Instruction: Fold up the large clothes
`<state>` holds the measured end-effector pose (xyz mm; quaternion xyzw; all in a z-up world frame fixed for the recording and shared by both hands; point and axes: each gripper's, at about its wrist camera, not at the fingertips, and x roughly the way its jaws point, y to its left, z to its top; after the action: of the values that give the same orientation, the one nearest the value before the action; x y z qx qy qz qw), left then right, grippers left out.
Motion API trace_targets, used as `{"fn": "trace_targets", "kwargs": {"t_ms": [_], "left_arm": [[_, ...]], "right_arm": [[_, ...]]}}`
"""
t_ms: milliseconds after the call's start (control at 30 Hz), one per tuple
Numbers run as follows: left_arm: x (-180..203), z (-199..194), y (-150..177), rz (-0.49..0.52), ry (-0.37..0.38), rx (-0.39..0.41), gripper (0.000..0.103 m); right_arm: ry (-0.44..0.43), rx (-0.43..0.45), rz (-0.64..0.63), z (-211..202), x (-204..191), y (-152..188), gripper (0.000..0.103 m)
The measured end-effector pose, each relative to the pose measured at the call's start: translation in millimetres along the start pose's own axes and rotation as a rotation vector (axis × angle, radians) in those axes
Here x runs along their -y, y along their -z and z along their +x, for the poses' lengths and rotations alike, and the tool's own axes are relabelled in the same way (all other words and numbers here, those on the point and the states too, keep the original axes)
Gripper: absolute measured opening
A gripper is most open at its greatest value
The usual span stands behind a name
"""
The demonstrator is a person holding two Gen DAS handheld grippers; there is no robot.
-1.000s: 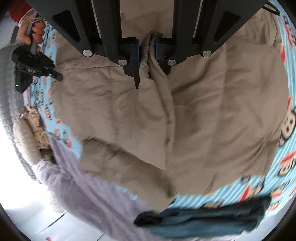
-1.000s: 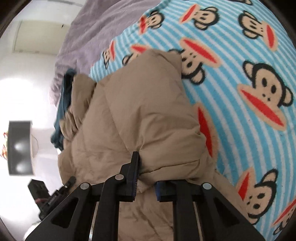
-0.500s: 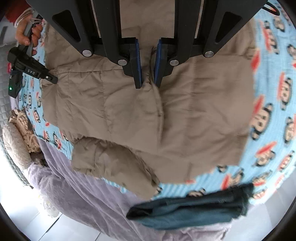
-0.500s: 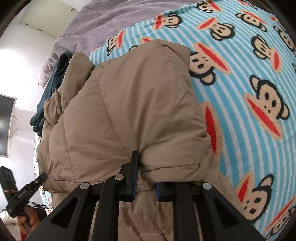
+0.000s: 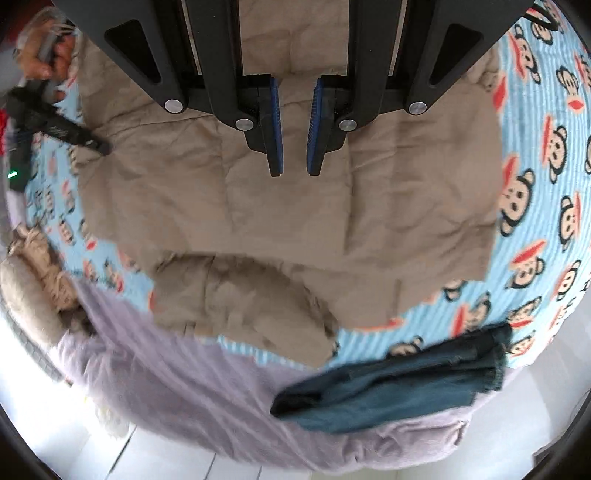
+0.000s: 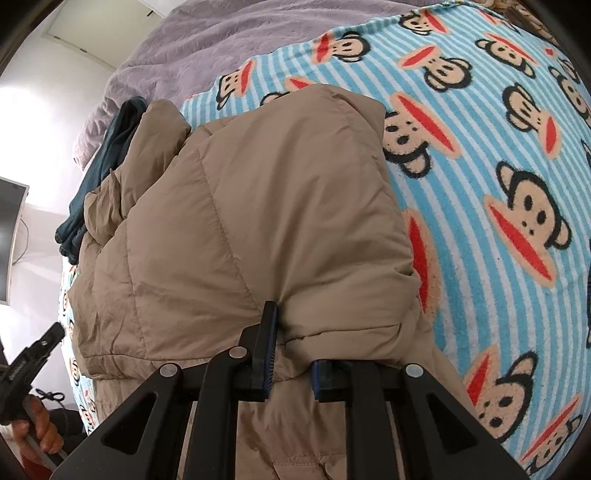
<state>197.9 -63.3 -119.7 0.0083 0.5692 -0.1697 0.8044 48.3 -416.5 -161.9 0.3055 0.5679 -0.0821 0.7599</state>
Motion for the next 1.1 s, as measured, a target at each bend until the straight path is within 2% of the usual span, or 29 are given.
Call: {"fn": "trace_targets", "kwargs": {"t_ms": [100,300,467,533,633,867,933,1033,1100], "left_arm": [[2,25,7,0.021,-0.062,-0.045,0.013],[3,33,12,0.033,-0.079,-0.056,0.013],[1,38,12,0.033,-0.083,-0.062,0.013],[2,37,14,0.032,-0.084,-0.061,0.013],[3,38,14,0.034,-0.084,-0.061,0.013],[4,40,18,0.043,-0.087,-0.051,0.014],[3,40,19,0.038,-0.087,-0.053,0.014],[2,41,18,0.036,-0.08,-0.055,0.013],[1,43,17,0.037,-0.08,-0.057,0.014]], "right_arm": [[0.006,0.002,-0.004,-3,-1,1,0.018],[0.006,-0.007,-0.003,-7,3,1,0.021],[0.016,-0.01,-0.023,-13,2,2,0.035],[0.012,-0.009,-0.028,-18,3,3,0.047],[0.007,0.014,-0.026,-35,7,5,0.056],[-0.015,0.131,-0.024,-75,15,8,0.055],[-0.017,0.138,-0.038,-80,14,7,0.043],[-0.002,0.152,-0.031,-84,16,2,0.043],[0.008,0.128,-0.026,-76,17,-4,0.043]]}}
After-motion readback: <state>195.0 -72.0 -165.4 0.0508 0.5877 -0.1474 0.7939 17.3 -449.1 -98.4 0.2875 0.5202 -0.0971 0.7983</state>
